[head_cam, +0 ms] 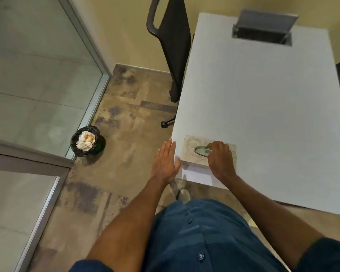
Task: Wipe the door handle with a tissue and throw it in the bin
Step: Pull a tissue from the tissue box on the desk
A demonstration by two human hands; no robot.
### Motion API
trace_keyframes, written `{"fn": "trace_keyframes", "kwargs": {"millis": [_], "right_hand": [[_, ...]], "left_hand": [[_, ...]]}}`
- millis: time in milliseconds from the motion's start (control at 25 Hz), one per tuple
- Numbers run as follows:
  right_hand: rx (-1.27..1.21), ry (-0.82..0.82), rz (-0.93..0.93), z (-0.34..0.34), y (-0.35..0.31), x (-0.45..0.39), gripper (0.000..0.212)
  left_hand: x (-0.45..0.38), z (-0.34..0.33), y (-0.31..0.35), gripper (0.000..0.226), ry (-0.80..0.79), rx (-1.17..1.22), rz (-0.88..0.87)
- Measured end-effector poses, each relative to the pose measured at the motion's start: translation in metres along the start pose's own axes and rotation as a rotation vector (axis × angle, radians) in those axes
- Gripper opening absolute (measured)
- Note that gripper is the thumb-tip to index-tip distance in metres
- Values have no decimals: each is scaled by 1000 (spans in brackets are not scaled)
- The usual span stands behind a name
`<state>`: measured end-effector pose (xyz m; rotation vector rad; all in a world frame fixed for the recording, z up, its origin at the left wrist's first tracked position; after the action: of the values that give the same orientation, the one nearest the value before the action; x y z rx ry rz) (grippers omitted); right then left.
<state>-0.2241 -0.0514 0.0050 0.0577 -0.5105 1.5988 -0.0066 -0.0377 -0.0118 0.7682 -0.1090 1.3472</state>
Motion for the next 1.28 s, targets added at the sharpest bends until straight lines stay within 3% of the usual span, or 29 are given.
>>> {"fn": "trace_keyframes", "kwargs": {"millis": [360,600,1280], "right_hand": [[-16,-138,2,-8,32,-22,24],[176,-238,75,-12,33,-43,23],[758,-351,381,-11,24,-75,21]], "left_hand": [[-55,-41,45,69,-94,-62,-145],[-63,-62,49,56,-132,-119,-190],[-67,-68,46,57,-152,-136,-155]]}}
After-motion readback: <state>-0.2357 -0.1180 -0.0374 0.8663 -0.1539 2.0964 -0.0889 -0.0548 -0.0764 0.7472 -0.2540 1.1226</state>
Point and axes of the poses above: each hand's wrist, its own x-axis away from the middle knuckle, its own z-axis out of the back of the hand, y = z × x, the point moved 4 cm from there along -x, towards the middle knuckle, and after that the axes turned 14 degrees about -y, right-handed, at the moved point
